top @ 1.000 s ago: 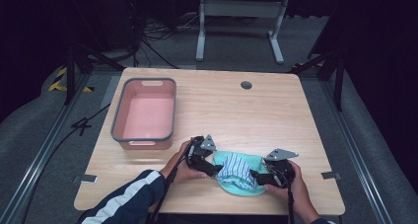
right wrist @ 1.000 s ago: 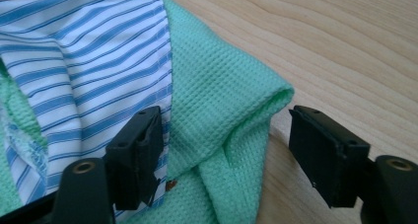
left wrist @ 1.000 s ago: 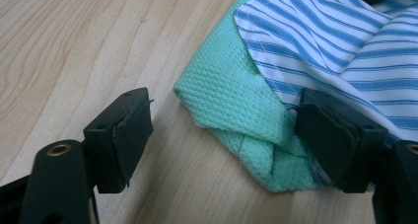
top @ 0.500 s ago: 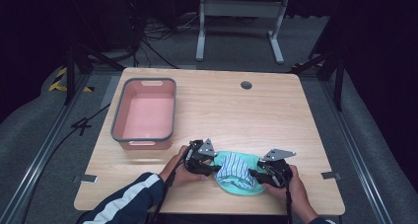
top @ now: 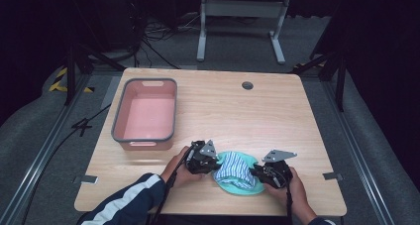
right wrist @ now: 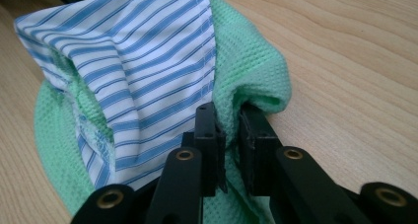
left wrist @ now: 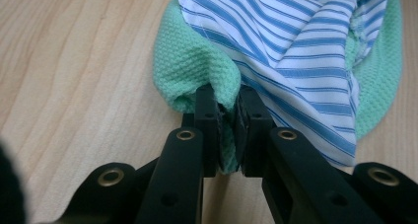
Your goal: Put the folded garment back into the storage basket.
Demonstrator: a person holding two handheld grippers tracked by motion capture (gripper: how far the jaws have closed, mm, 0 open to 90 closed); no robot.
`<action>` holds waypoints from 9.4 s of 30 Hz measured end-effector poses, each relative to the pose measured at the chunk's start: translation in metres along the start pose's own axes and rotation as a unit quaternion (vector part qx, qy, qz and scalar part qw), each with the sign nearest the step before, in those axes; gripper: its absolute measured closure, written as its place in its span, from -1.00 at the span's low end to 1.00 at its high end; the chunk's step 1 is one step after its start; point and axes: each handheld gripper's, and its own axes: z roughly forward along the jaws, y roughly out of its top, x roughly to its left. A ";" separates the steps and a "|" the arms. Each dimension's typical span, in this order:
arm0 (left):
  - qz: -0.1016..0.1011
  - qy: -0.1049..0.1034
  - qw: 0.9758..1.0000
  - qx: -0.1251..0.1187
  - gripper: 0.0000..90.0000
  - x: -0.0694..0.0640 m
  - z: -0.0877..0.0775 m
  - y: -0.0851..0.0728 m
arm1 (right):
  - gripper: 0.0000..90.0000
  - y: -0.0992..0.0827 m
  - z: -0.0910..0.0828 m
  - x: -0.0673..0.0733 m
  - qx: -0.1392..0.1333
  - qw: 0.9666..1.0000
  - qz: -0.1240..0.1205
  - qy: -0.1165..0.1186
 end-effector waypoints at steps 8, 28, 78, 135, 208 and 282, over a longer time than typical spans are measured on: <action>0.022 0.020 0.999 -0.012 0.84 0.000 -0.014 0.011 | 0.80 0.007 -0.007 -0.004 -0.008 1.000 0.004 -0.001; 0.011 0.066 0.997 -0.040 0.84 0.022 -0.060 0.023 | 0.81 0.068 -0.016 0.005 -0.071 0.997 -0.014 -0.004; -0.066 0.218 0.968 -0.107 0.84 0.058 -0.205 -0.018 | 0.81 0.230 0.023 0.067 -0.125 0.985 -0.106 0.055; -0.162 0.306 0.931 -0.117 0.84 0.098 -0.231 -0.089 | 0.79 0.285 0.123 0.121 -0.101 0.984 -0.116 0.089; -0.167 0.321 0.929 -0.073 0.01 0.086 -0.196 -0.073 | 0.11 0.268 0.119 0.100 -0.042 0.987 -0.156 0.013; 0.006 0.202 0.979 0.012 -0.53 -0.023 -0.080 -0.023 | -0.29 0.141 0.022 0.031 0.000 0.980 -0.191 -0.055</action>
